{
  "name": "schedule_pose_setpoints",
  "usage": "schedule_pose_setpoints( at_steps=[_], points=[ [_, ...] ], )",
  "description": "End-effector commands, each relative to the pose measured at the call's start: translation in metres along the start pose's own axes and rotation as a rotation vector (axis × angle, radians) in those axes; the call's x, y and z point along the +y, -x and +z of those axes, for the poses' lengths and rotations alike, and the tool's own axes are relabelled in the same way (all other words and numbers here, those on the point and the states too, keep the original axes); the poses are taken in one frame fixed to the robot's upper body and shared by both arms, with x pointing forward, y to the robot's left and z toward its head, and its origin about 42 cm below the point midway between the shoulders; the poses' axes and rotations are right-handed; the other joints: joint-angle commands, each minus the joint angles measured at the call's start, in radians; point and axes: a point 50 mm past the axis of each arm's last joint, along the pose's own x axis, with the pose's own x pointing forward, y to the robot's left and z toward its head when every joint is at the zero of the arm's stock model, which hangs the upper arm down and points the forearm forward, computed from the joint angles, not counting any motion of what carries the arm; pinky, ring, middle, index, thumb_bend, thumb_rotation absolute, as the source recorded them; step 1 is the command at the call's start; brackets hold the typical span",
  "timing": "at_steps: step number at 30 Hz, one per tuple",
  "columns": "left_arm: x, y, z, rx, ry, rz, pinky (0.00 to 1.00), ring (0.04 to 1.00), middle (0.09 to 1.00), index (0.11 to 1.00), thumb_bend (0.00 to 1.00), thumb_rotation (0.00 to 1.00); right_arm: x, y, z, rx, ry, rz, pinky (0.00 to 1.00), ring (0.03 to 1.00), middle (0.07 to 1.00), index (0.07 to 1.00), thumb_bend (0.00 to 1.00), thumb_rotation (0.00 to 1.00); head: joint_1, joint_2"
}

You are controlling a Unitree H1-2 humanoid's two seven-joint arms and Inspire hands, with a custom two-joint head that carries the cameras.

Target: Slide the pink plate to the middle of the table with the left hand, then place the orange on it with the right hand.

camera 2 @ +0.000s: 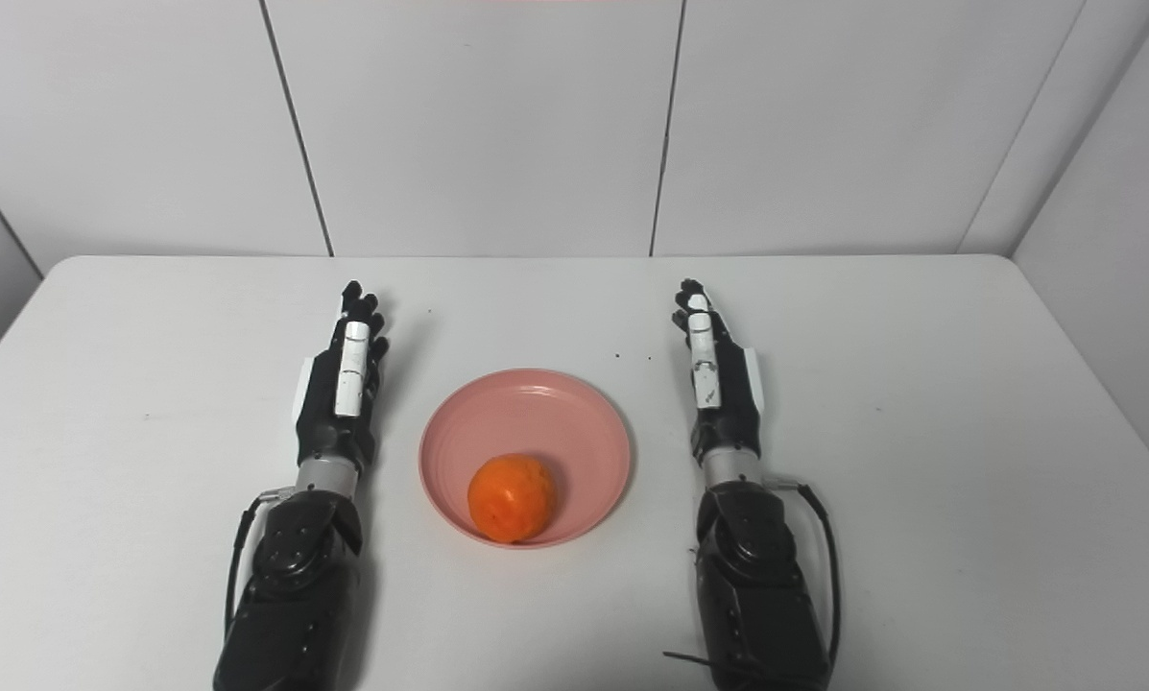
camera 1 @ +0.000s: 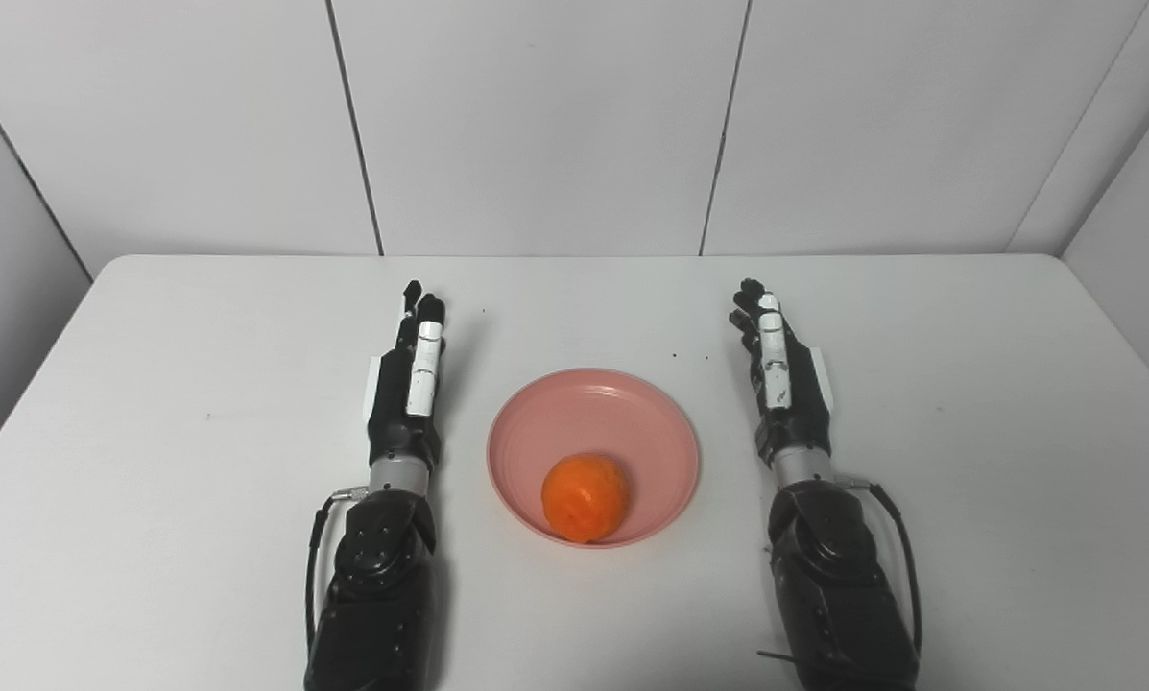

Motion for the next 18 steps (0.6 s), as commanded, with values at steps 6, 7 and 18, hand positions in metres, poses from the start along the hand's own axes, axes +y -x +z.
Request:
schedule_pose_setpoints(
  at_steps=[6,7,18],
  points=[
    [0.0048,0.0135,-0.0278,0.164,0.012,0.011,1.00,1.000,1.000,1.000,0.81,0.90,-0.0069,0.0194,-0.0309,0.101,-0.001,-0.025,1.00,0.909,0.902,0.885,0.77,1.00,0.000,0.001],
    [0.0045,0.0136,-0.0271,0.164,0.015,0.013,1.00,1.000,1.000,1.000,0.81,0.90,-0.0068,0.0194,-0.0305,0.102,0.003,-0.024,1.00,0.909,0.901,0.885,0.78,1.00,0.000,0.001],
    [0.0041,0.0120,-0.0267,0.161,0.013,0.013,1.00,1.000,1.000,1.000,0.80,0.90,-0.0074,0.0183,-0.0290,0.097,0.015,-0.023,0.98,0.901,0.900,0.885,0.76,1.00,-0.001,0.001]
  ],
)
